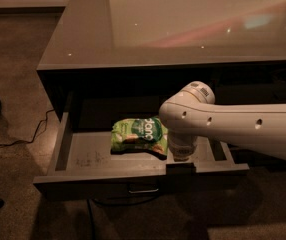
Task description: Open top drawer
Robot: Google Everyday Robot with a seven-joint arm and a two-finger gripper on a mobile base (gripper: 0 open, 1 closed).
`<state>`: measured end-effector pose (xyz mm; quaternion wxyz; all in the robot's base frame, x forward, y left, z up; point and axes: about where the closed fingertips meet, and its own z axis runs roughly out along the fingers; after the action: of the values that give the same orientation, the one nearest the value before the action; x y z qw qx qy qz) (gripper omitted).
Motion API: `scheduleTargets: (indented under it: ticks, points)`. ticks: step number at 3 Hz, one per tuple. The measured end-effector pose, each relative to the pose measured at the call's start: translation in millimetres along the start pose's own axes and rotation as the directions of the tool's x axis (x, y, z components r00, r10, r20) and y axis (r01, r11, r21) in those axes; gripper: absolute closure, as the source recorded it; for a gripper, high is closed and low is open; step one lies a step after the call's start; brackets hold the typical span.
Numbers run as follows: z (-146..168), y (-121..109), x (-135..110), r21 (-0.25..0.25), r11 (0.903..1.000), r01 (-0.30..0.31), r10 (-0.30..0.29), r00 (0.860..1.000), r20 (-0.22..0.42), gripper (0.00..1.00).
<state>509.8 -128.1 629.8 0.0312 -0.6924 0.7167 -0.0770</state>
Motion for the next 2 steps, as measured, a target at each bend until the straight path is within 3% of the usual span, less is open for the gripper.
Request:
scheduleTargets:
  ticks: [2]
  points:
    - [0.0,0.0,0.0,0.0,1.0,0.0,0.0,1.0,0.0,0.43]
